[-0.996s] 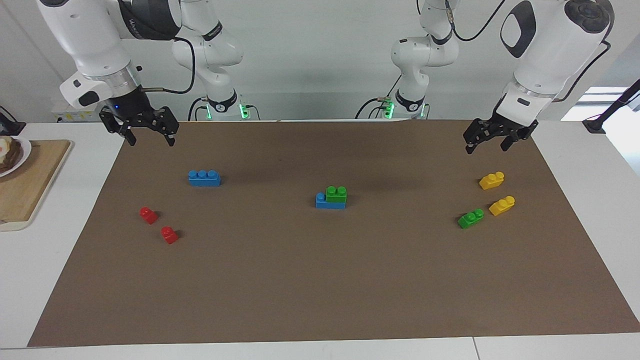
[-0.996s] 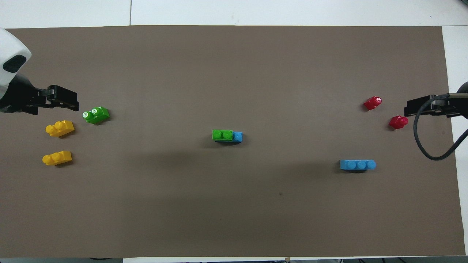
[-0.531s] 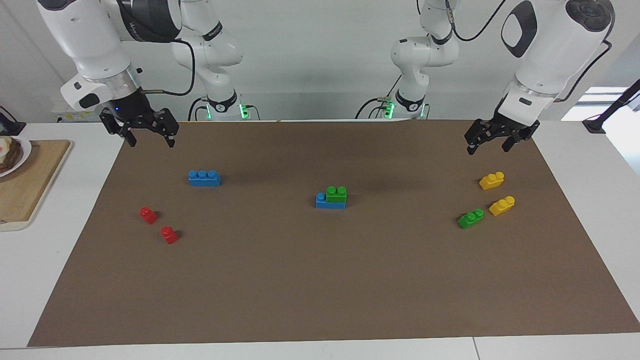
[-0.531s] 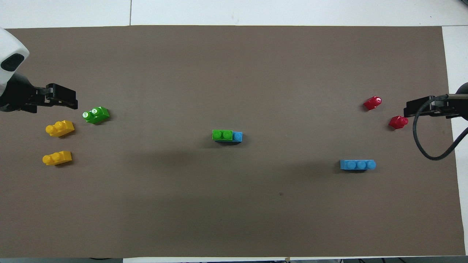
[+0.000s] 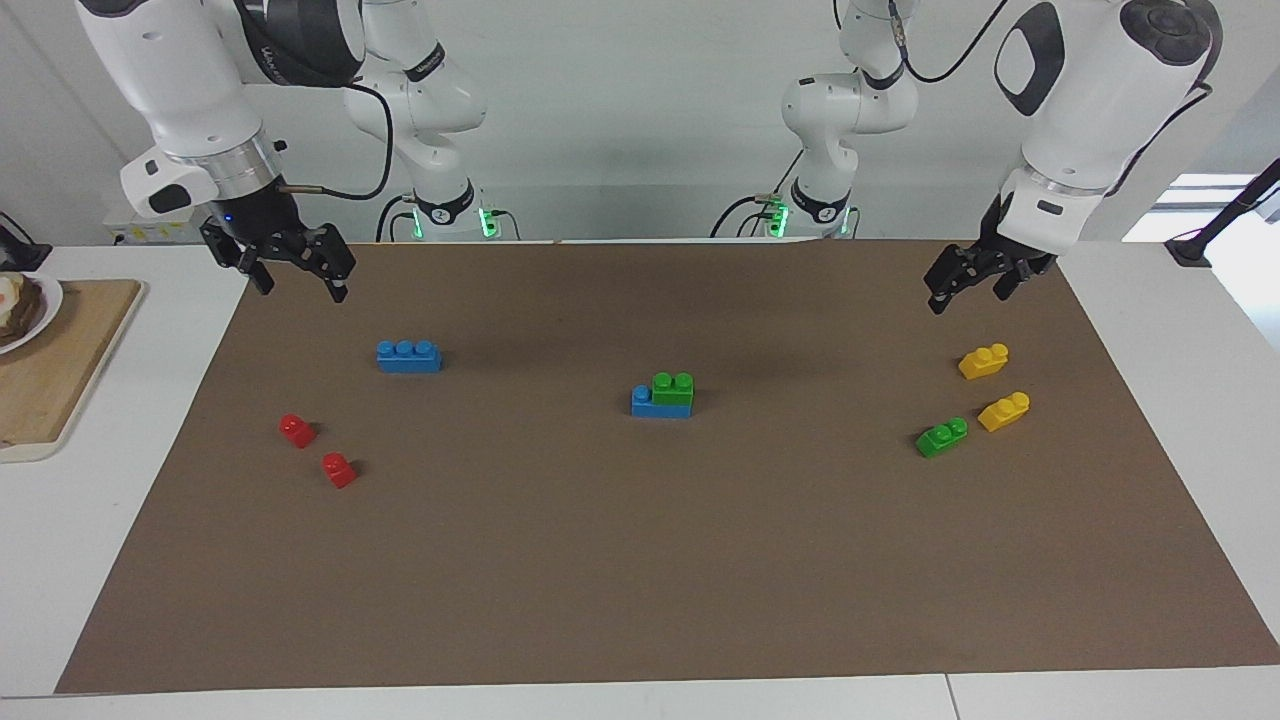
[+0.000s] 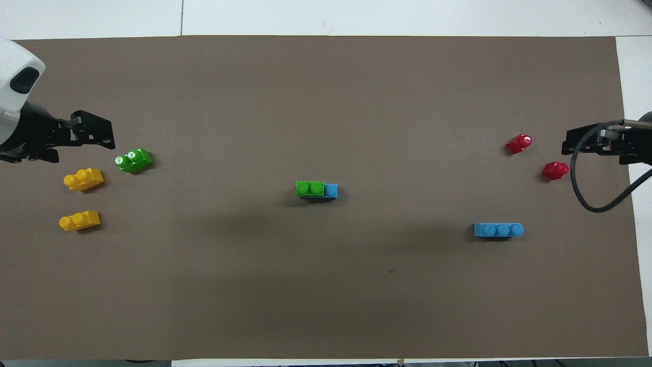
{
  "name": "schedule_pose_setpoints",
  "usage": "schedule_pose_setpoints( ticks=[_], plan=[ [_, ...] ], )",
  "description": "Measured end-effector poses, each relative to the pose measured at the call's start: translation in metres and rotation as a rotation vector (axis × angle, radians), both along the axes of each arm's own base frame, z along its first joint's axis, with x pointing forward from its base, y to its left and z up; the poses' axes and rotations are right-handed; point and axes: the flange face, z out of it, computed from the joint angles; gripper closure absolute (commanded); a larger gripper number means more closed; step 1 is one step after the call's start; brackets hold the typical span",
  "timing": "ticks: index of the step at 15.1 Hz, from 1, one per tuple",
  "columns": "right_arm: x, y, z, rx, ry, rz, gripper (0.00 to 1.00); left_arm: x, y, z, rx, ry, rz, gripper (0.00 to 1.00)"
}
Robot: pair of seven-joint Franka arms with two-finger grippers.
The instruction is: Remove green block with left arm and hold with right
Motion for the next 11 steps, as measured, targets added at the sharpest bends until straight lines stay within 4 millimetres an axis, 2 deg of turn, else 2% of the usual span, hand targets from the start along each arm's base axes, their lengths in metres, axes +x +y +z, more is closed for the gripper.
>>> schedule_pose_setpoints(
  ticks=[2, 6, 11],
  plan=[
    [-0.001, 0.005, -0.004, 0.013, 0.011, -0.135, 0.02, -0.001, -0.001, -0.006, 0.002, 0.012, 0.011, 0.00],
    [-0.006, 0.019, -0.016, 0.107, 0.082, -0.522, 0.02, -0.003, -0.001, -0.011, -0.002, 0.025, 0.031, 0.00],
    [-0.013, 0.052, -0.042, 0.214, 0.175, -0.753, 0.03, -0.007, -0.016, -0.011, -0.021, 0.032, 0.162, 0.00]
  ],
)
